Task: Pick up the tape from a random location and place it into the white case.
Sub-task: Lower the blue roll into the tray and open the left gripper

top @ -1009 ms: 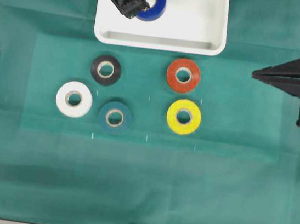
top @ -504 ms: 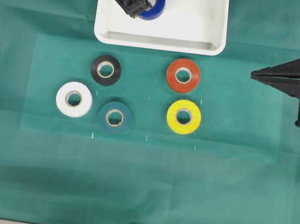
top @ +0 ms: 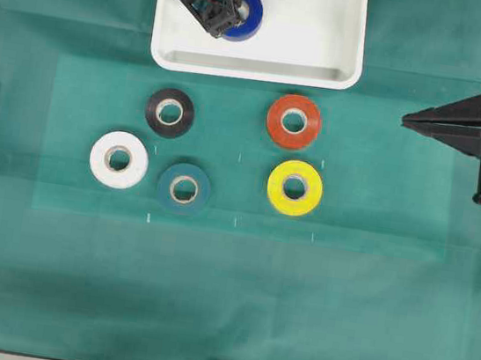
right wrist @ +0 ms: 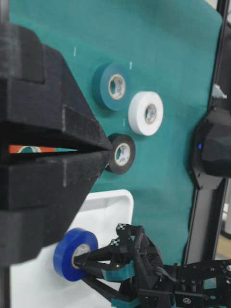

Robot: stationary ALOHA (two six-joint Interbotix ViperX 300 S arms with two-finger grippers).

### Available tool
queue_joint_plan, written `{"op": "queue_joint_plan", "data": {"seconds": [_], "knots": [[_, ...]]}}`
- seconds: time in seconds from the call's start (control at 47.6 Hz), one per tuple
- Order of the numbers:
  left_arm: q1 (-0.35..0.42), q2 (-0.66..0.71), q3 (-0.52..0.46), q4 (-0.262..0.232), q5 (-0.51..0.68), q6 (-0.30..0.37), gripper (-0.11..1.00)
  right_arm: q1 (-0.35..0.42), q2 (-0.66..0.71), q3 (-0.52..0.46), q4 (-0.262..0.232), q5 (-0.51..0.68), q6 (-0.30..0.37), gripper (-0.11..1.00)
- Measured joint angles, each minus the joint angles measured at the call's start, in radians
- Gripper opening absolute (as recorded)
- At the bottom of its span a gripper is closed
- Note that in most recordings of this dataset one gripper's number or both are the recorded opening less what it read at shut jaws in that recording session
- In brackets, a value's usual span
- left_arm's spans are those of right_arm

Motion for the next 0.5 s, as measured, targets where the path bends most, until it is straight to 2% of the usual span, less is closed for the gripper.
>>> {"op": "queue_joint_plan", "data": {"seconds": [0.168,0.21,0.399,0.462,0.504], "knots": [[0.000,0.000,0.000,0.000,-0.017,0.000,0.27,0.000,0.003,0.000,0.000,0.000,0.000,0.00],[0.000,0.000,0.002,-0.002,-0.020,0.000,0.30,0.000,0.003,0.000,0.000,0.000,0.000,0.00],[0.000,0.000,0.000,0.000,-0.037,-0.003,0.83,0.000,0.003,0.000,0.000,0.000,0.000,0.00],[0.000,0.000,0.000,-0.002,-0.040,-0.003,0.96,0.000,0.005,0.000,0.000,0.000,0.000,0.00],[0.000,0.000,0.000,0.000,-0.040,-0.003,0.98,0.000,0.005,0.000,0.000,0.000,0.000,0.00]]}}
